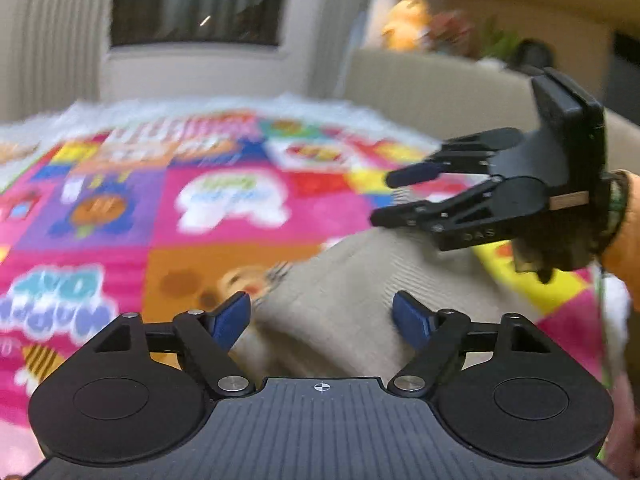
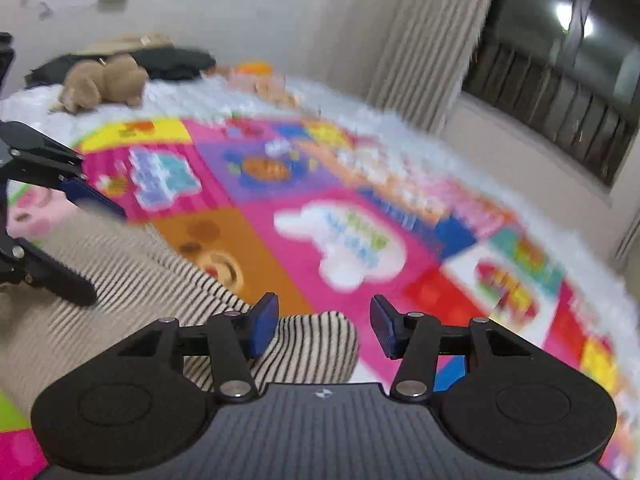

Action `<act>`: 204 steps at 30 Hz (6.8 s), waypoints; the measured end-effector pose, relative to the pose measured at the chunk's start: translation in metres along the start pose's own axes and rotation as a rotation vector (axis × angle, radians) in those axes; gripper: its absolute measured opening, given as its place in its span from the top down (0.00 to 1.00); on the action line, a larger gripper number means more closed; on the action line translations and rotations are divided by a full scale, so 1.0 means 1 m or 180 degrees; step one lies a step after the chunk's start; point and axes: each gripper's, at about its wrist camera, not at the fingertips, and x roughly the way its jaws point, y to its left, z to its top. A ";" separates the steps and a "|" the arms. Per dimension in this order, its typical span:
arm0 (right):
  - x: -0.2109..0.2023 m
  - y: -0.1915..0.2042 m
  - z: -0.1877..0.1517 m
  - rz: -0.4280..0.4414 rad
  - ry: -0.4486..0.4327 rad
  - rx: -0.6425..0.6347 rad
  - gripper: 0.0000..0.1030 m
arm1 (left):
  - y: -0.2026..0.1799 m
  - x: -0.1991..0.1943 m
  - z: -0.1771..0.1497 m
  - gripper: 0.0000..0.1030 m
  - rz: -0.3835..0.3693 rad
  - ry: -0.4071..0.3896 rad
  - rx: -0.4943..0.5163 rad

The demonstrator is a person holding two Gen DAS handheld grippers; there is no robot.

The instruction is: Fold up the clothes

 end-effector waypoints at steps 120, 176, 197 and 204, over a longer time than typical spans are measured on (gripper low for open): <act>-0.099 0.019 -0.072 0.0094 -0.0344 0.1611 0.43 | -0.023 -0.035 0.003 0.04 -0.0779 -0.0170 -0.0480; -0.080 0.106 -0.033 -0.0138 -0.0390 0.0163 0.29 | 0.015 -0.006 -0.021 0.27 0.0015 0.0082 -0.0991; -0.050 0.130 -0.044 0.0164 -0.0309 0.0312 0.73 | 0.002 0.007 0.033 0.31 -0.0398 -0.0304 -0.0825; -0.048 0.135 -0.046 0.0165 -0.0318 0.0186 0.66 | -0.021 0.003 0.042 0.39 -0.0238 -0.0542 -0.0528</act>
